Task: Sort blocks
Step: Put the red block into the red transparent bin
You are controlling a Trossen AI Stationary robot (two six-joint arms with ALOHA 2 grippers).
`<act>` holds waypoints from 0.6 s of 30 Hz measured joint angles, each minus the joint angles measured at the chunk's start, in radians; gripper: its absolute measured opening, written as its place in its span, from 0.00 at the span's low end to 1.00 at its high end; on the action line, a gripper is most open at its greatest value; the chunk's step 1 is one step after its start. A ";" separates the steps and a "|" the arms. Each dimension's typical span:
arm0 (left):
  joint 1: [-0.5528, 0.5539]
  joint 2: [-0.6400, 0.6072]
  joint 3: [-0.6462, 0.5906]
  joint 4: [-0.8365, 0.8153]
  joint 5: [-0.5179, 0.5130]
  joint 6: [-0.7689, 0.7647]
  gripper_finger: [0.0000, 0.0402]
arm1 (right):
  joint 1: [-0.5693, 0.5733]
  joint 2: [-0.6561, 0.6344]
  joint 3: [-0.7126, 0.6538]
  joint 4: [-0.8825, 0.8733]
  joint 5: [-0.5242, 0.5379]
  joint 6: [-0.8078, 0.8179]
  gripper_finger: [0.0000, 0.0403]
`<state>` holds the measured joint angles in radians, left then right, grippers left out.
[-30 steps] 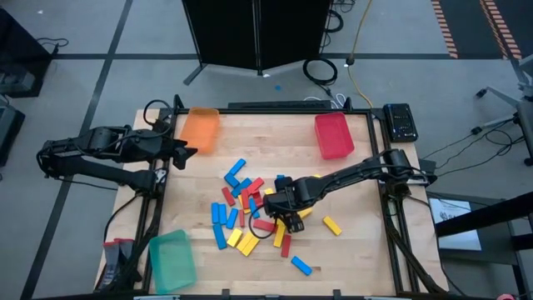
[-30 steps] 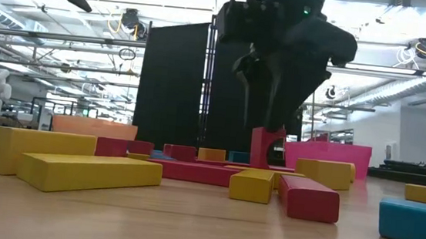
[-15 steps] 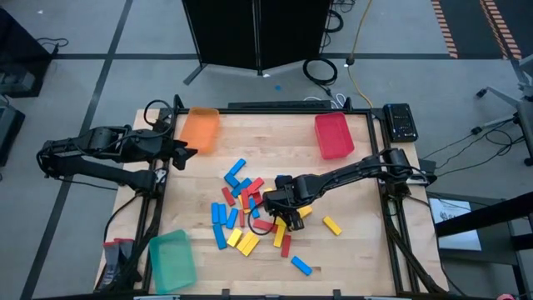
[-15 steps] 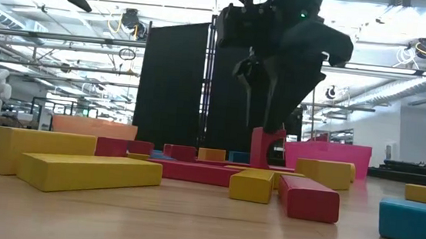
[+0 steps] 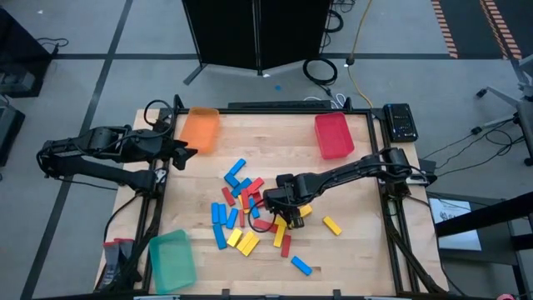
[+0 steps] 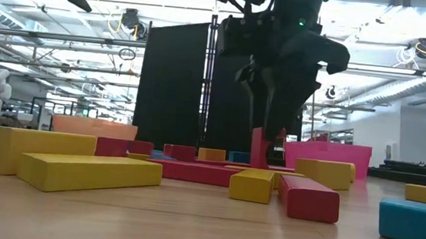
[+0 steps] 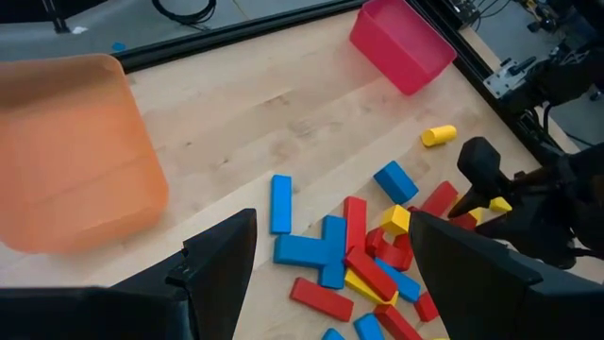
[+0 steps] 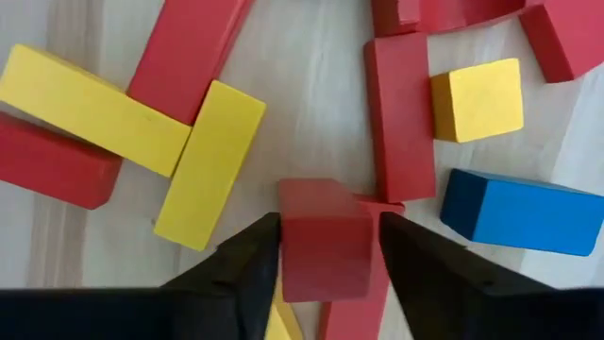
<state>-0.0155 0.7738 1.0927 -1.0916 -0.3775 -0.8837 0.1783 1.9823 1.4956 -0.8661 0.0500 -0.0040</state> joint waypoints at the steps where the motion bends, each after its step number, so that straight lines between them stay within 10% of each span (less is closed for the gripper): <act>1: 0.000 0.000 0.000 0.000 0.000 0.000 0.71 | 0.000 0.000 0.000 0.000 -0.003 0.000 0.39; 18: 0.000 0.000 0.000 0.000 0.000 0.003 0.71 | -0.002 0.002 0.059 -0.064 -0.022 0.052 0.29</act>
<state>-0.0155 0.7738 1.0927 -1.0916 -0.3778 -0.8807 0.1768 1.9842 1.5546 -0.9298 0.0279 0.0476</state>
